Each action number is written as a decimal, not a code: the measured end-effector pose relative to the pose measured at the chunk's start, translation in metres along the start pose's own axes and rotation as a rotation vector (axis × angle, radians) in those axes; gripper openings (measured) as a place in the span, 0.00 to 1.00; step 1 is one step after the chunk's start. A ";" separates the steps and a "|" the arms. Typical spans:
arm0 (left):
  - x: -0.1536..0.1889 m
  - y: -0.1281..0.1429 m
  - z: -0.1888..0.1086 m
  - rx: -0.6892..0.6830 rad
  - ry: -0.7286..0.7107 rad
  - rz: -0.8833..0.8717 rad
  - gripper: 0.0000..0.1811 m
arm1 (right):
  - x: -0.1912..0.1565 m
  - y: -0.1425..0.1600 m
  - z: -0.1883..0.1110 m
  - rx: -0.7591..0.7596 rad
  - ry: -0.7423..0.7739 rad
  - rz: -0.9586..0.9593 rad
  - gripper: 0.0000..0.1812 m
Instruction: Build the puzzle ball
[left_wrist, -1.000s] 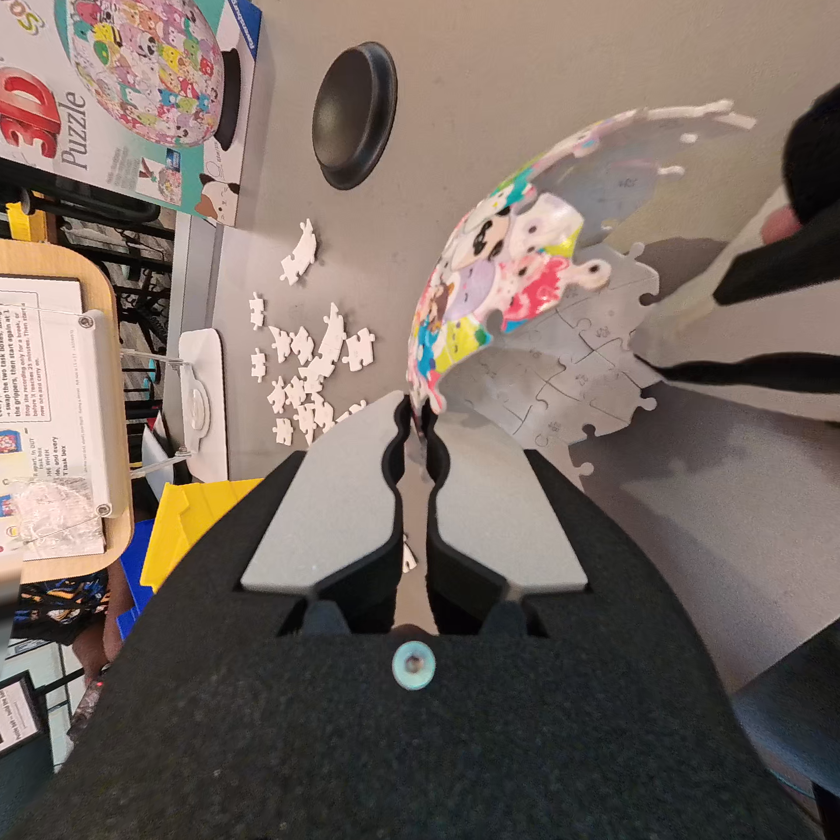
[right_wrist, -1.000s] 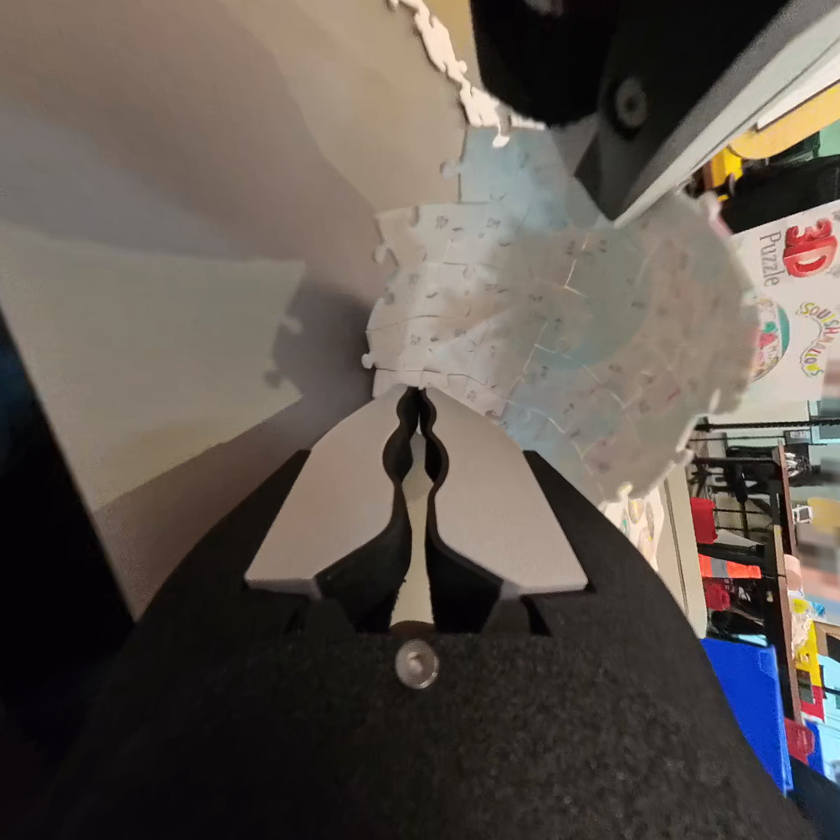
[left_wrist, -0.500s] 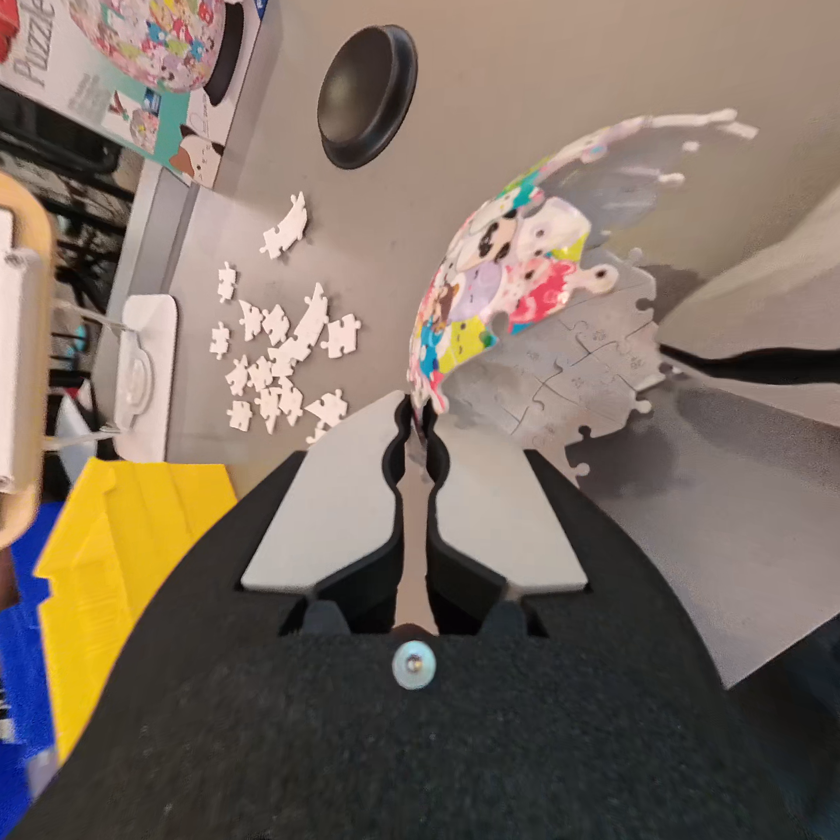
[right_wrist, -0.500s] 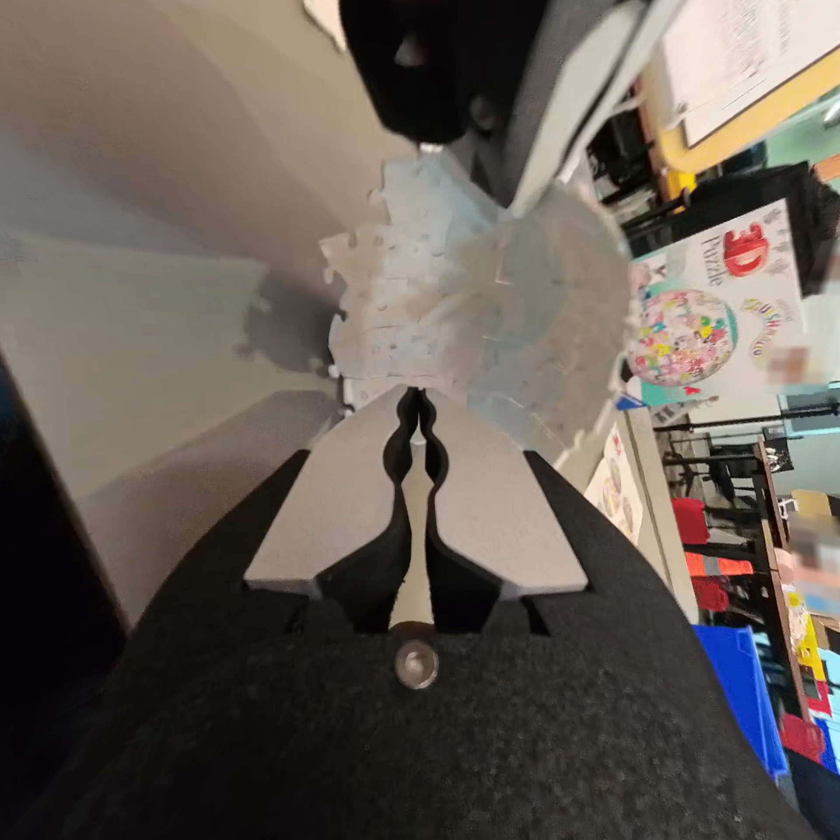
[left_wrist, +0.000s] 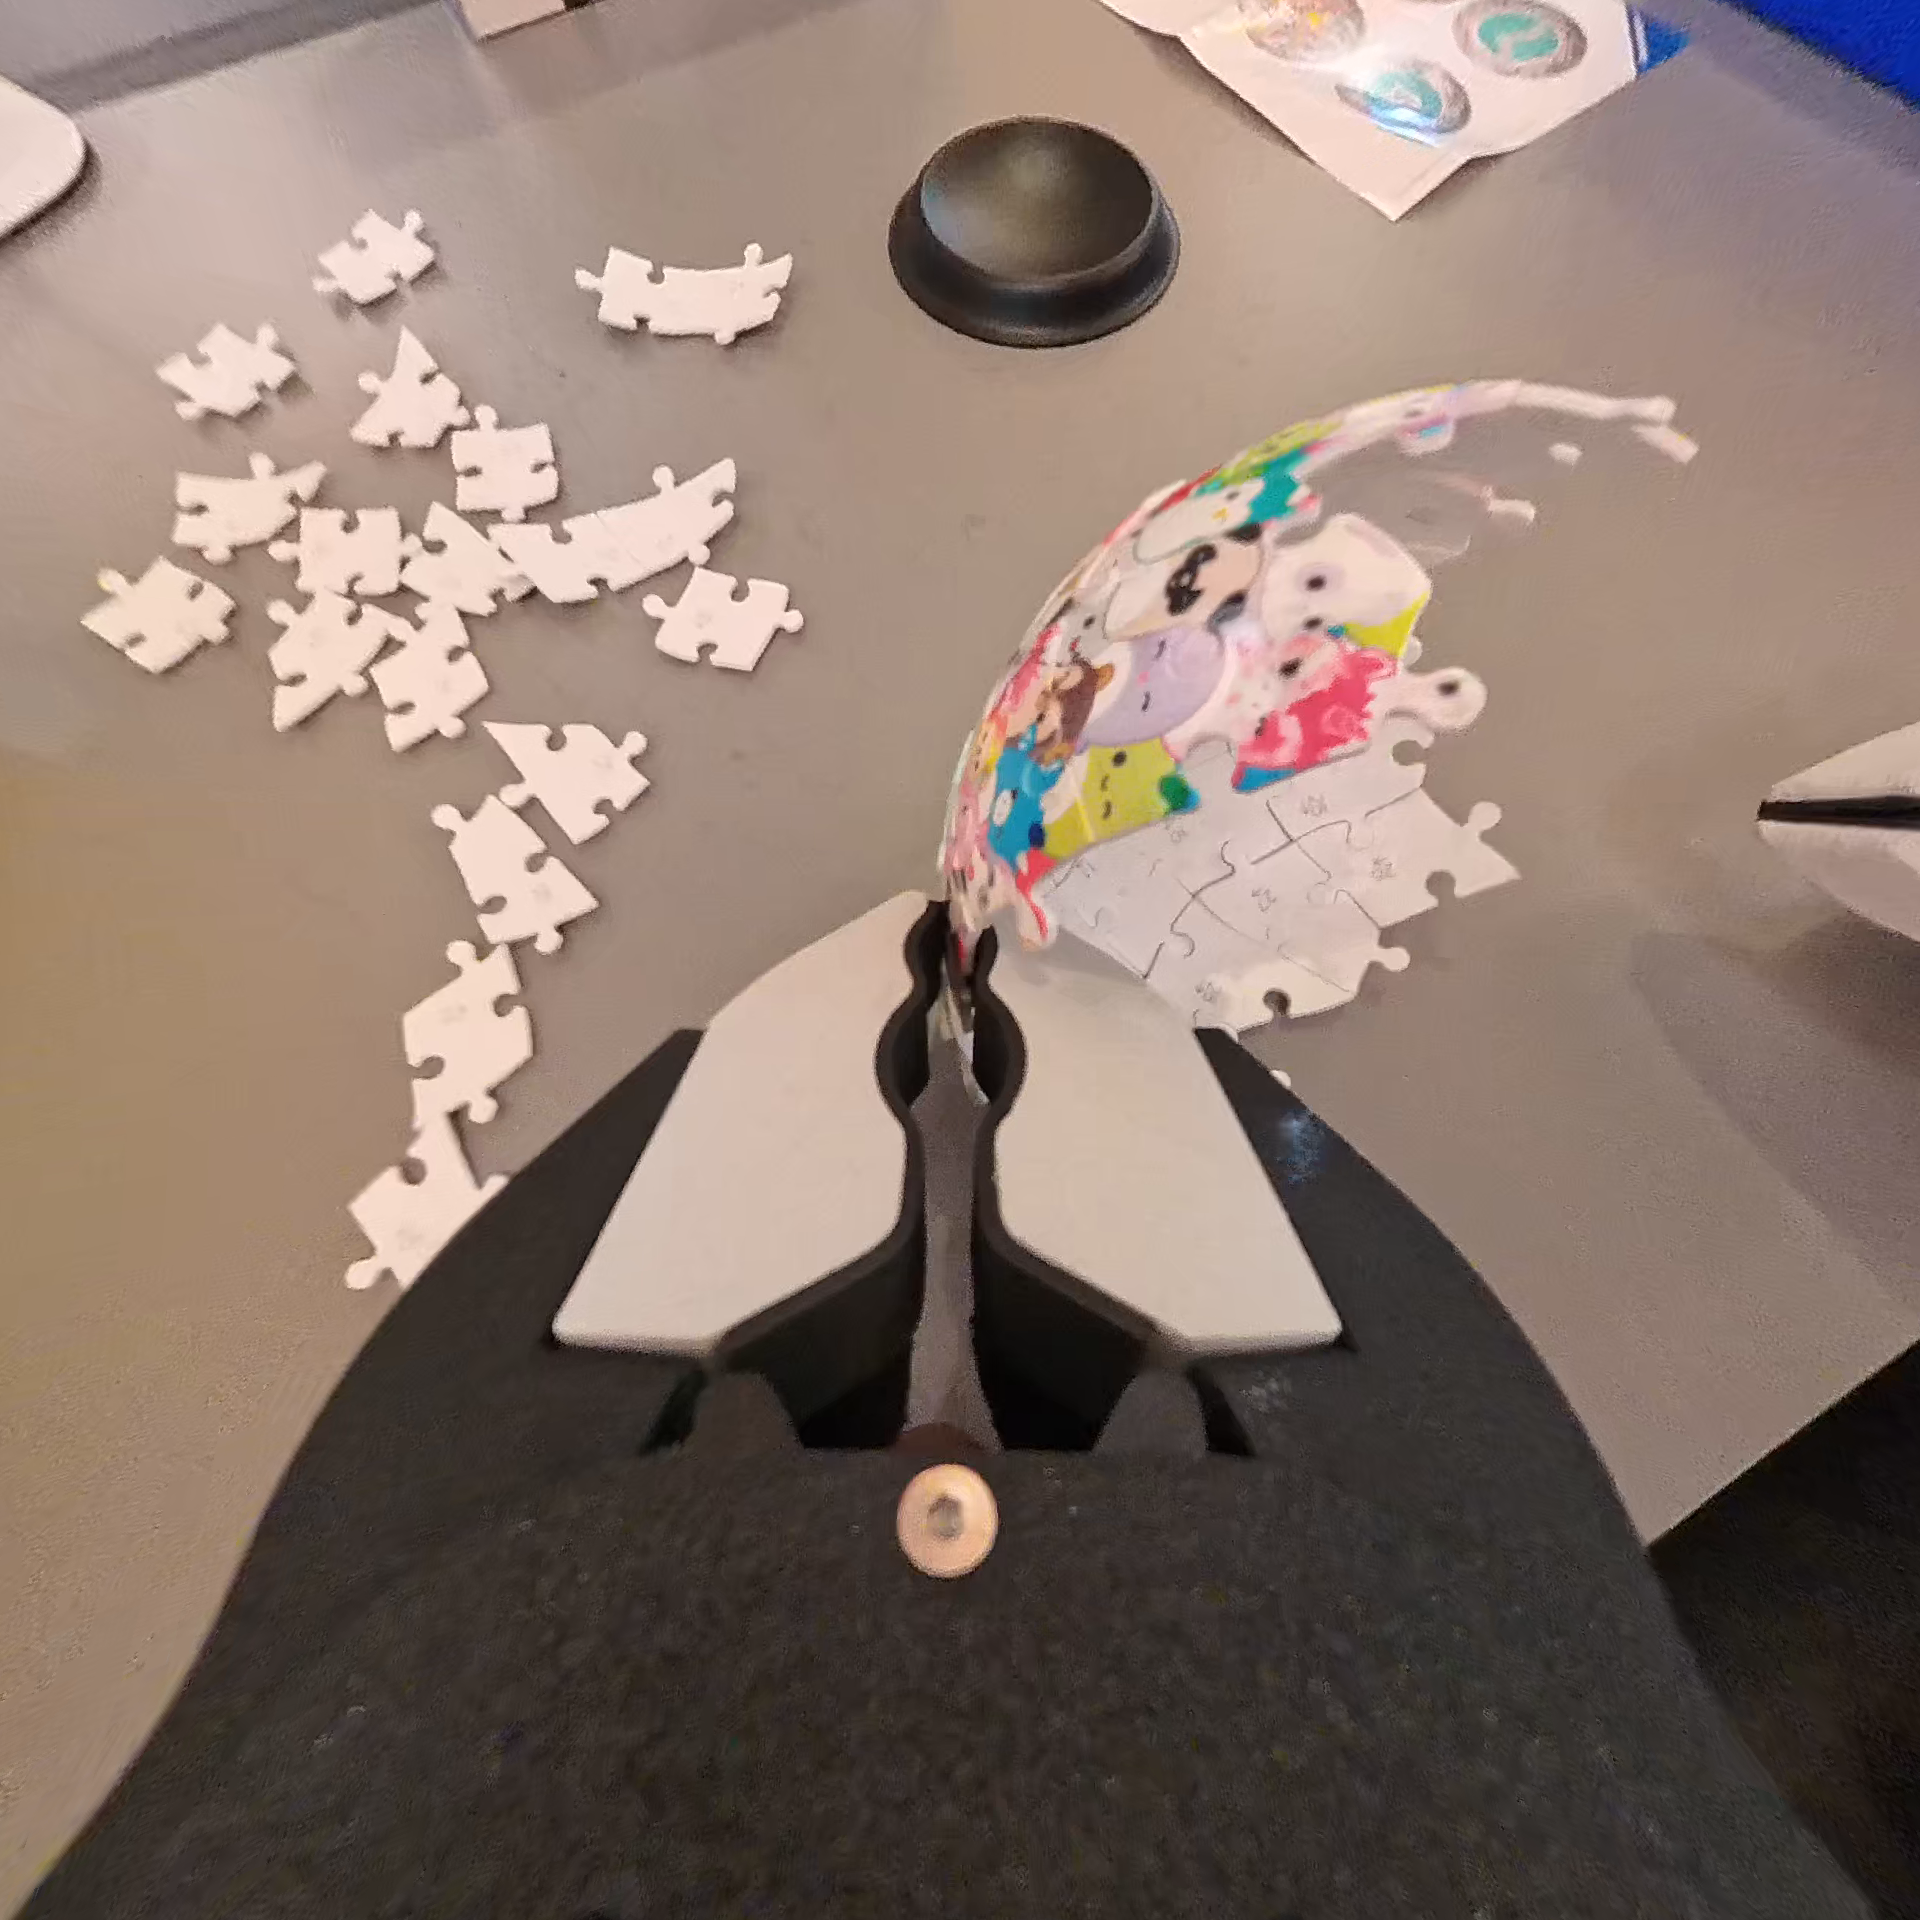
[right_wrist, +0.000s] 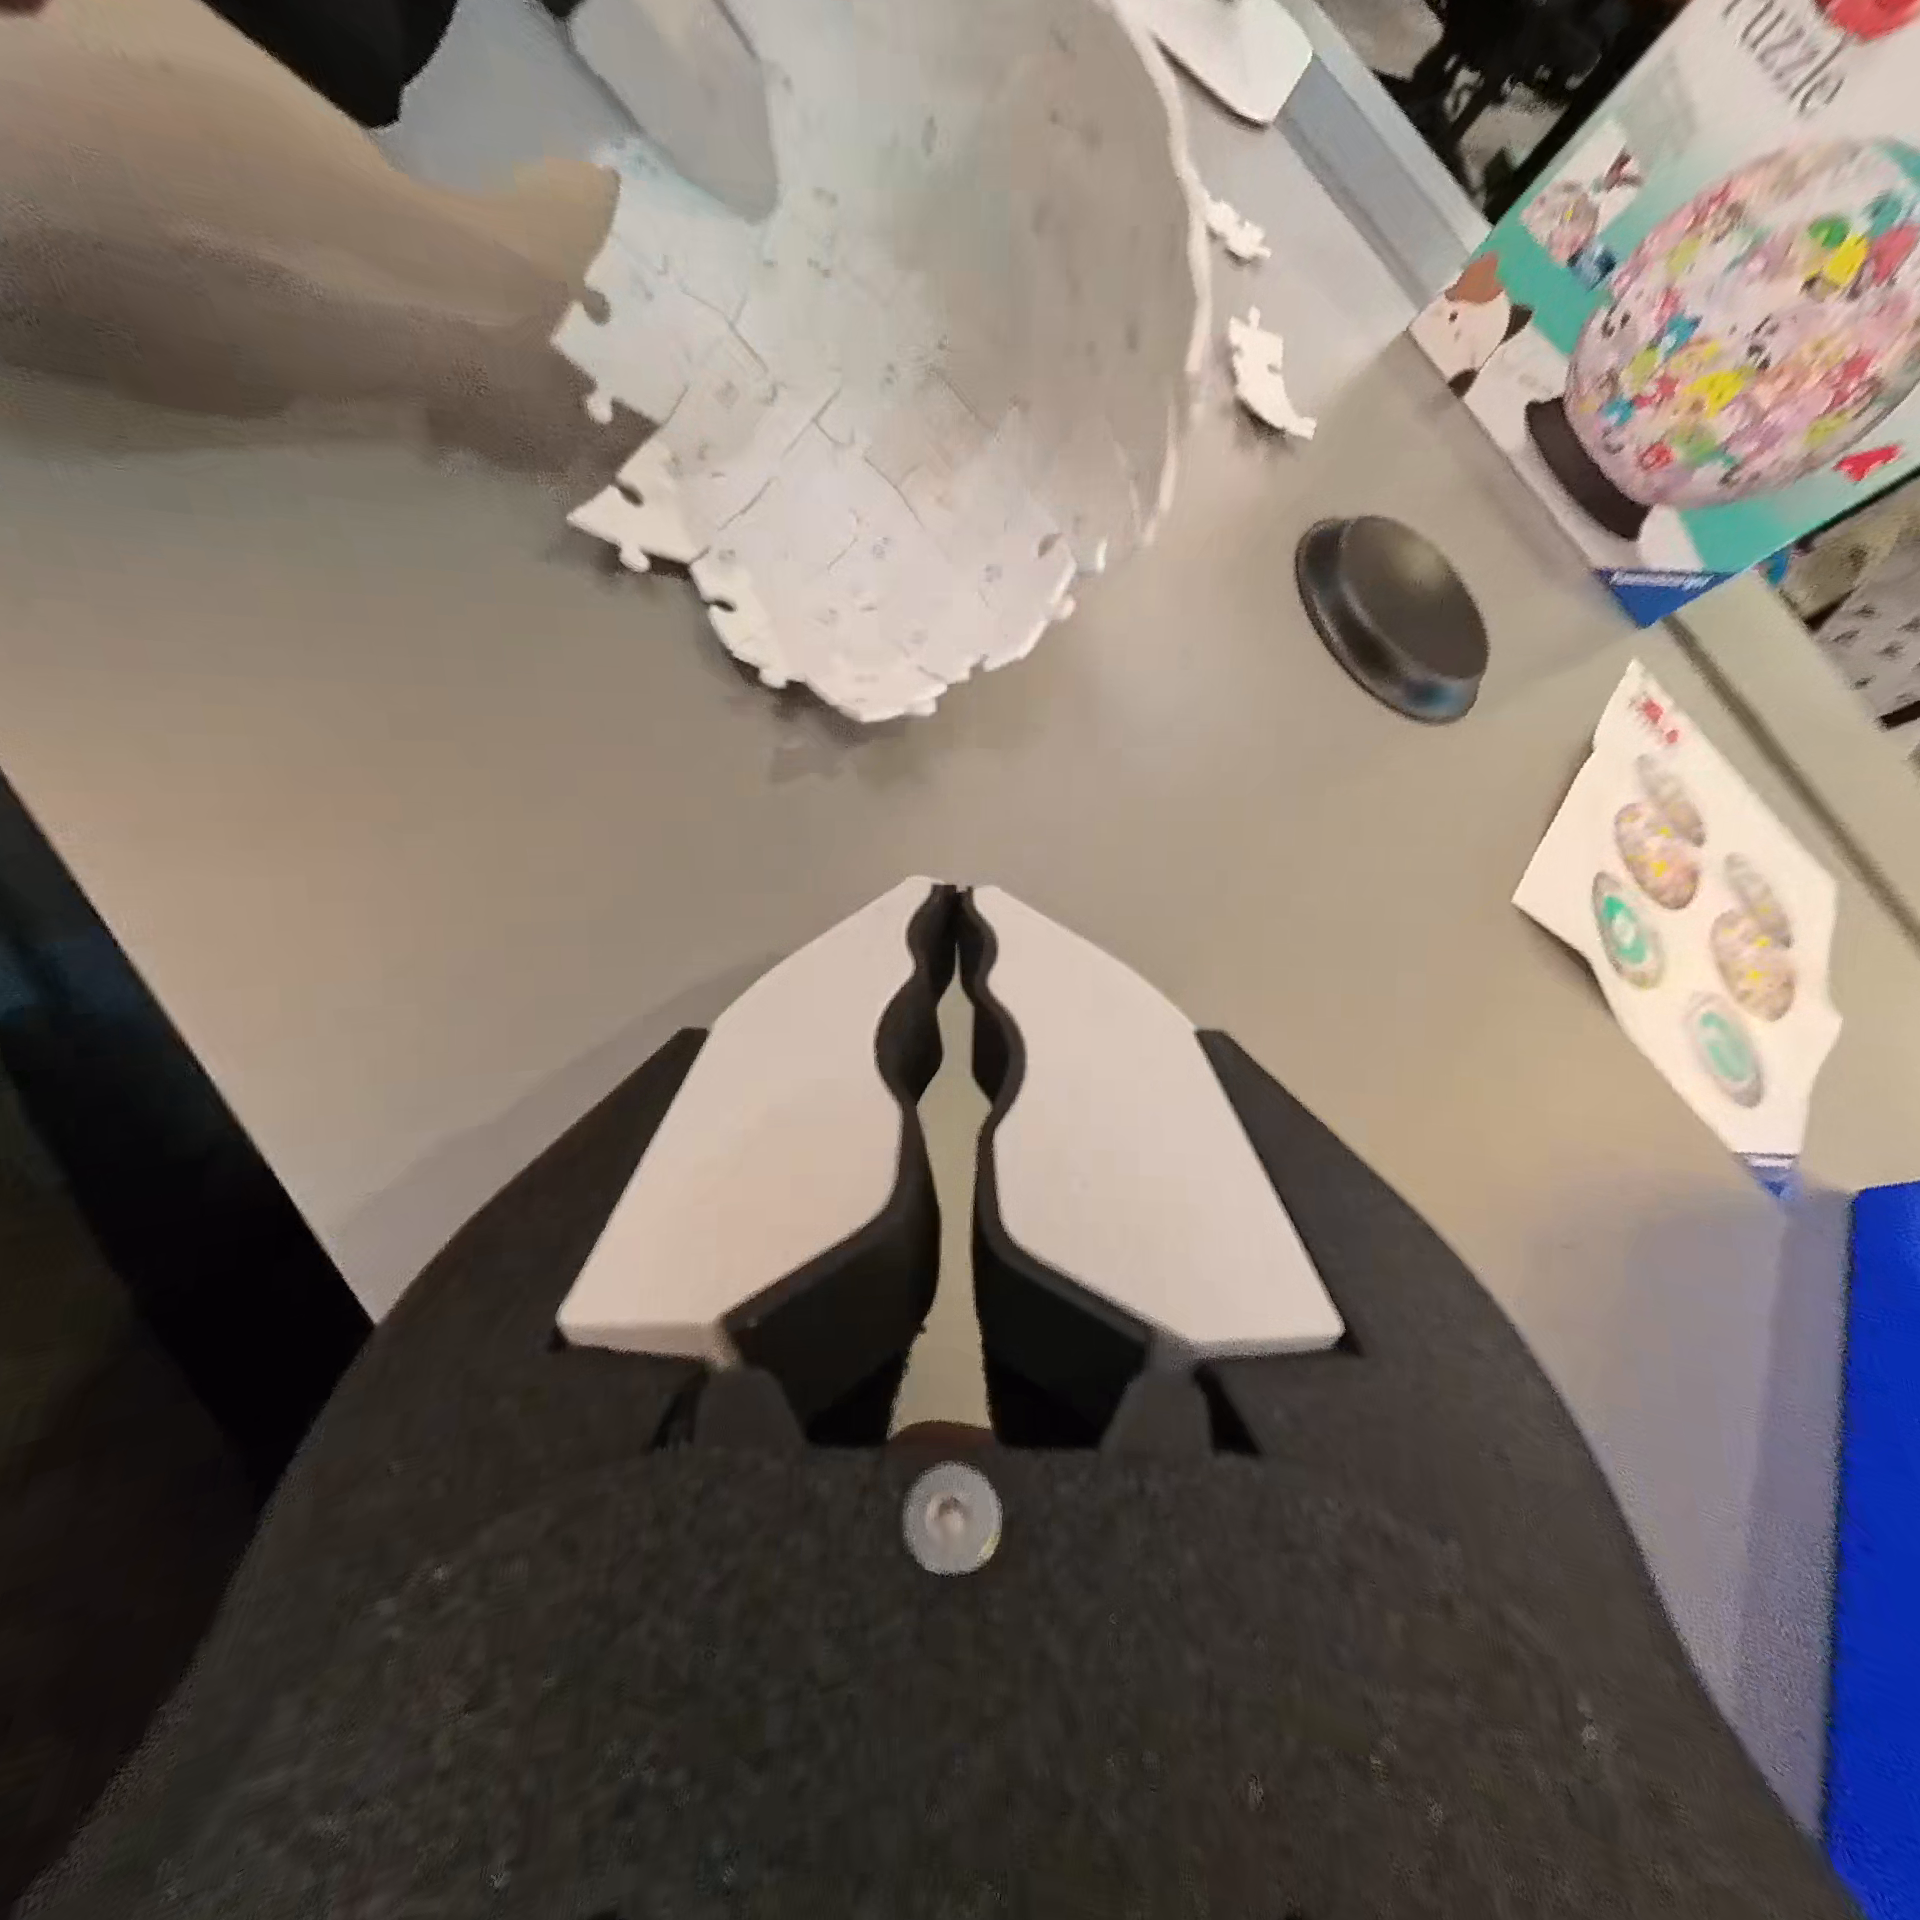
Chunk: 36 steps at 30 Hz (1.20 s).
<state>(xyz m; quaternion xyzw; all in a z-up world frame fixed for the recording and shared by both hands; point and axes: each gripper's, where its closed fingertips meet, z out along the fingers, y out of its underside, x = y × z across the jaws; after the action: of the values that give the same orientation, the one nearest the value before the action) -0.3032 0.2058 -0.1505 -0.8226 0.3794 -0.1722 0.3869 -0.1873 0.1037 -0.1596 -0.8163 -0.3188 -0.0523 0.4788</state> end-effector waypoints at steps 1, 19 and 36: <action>-0.001 0.000 0.000 0.006 0.001 -0.018 0.01 | 0.003 0.001 0.000 -0.001 -0.005 0.021 0.00; 0.020 -0.006 0.011 0.138 0.271 -0.442 0.01 | 0.010 -0.003 -0.010 0.044 -0.066 0.087 0.00; 0.022 0.012 0.010 0.088 0.249 -0.555 0.01 | 0.012 -0.012 -0.022 0.173 -0.486 0.570 0.07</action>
<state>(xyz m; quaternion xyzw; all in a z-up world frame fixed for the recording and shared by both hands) -0.2886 0.1892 -0.1663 -0.8499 0.1767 -0.3873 0.3106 -0.1794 0.0952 -0.1338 -0.8174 -0.1864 0.3052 0.4517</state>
